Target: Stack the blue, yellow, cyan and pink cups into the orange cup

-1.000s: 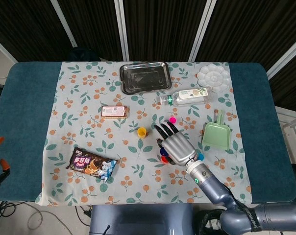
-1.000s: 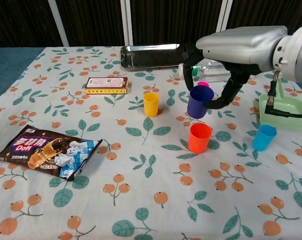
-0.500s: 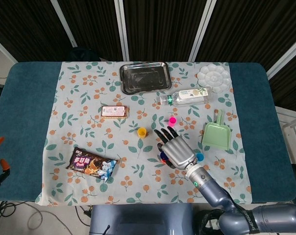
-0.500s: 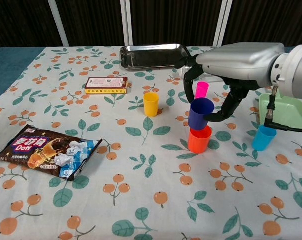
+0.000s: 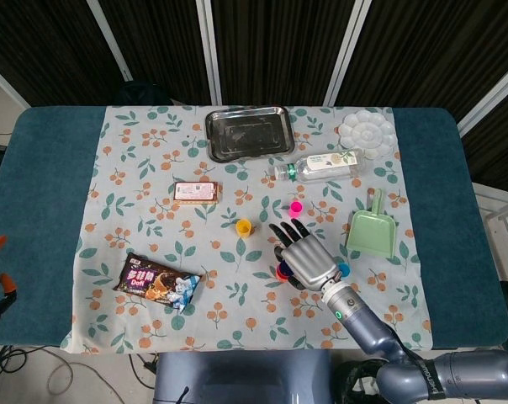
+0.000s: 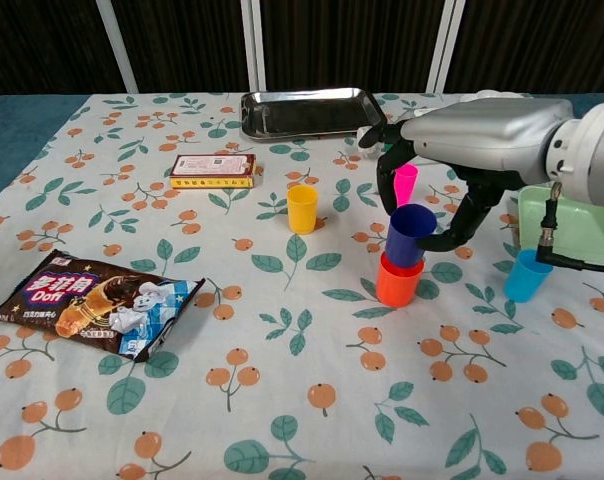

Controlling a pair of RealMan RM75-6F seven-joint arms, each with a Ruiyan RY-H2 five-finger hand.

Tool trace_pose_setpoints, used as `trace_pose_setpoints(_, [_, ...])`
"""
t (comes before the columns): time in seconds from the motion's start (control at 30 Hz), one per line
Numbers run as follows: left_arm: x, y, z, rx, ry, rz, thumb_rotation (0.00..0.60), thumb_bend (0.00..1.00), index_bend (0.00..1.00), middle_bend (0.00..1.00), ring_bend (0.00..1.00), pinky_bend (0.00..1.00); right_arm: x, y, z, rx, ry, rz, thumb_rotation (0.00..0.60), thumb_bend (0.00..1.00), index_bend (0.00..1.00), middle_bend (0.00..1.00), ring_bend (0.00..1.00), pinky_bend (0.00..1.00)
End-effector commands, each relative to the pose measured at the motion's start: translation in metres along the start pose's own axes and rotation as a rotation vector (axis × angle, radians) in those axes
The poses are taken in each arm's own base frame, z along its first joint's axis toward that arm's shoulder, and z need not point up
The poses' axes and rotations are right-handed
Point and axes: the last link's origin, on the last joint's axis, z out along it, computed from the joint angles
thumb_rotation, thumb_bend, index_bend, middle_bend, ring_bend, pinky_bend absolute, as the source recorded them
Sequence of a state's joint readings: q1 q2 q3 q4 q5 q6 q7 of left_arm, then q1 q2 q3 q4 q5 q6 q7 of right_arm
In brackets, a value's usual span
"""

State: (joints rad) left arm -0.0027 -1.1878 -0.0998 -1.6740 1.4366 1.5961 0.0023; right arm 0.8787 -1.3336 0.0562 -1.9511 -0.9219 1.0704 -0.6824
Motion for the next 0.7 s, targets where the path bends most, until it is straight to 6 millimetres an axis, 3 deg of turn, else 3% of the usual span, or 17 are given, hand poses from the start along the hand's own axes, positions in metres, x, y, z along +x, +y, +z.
trace_pose_setpoints(0.03, [0.000,0.000,0.000,0.000,0.001,0.000,0.600,0.68,0.16,0.09,0.00,0.02,-0.001,0.001,0.000,0.000,-0.003,0.001,0.600,0.38,0.49,0.00,0.00,0.01])
trace_pose_setpoints(0.33, [0.000,0.000,0.000,0.001,-0.001,0.001,0.600,0.68,0.16,0.09,0.00,0.03,-0.009,0.002,0.001,-0.001,-0.019,0.021,0.600,0.38,0.48,0.00,0.00,0.01])
trace_pose_setpoints(0.4, [0.000,0.000,0.000,0.001,0.000,0.001,0.600,0.68,0.16,0.09,0.00,0.03,-0.010,0.002,0.002,-0.001,-0.021,0.029,0.600,0.38,0.41,0.00,0.00,0.01])
trace_pose_setpoints(0.6, [0.000,-0.001,0.000,0.003,0.001,0.000,0.600,0.68,0.16,0.09,0.00,0.03,-0.015,0.003,0.006,-0.012,-0.031,0.036,0.600,0.38,0.08,0.00,0.00,0.01])
trace_pose_setpoints(0.7, [0.000,-0.001,0.000,0.002,0.001,0.000,0.600,0.68,0.16,0.09,0.00,0.03,-0.016,0.004,0.007,-0.023,-0.033,0.036,0.600,0.38,0.00,0.00,0.00,0.01])
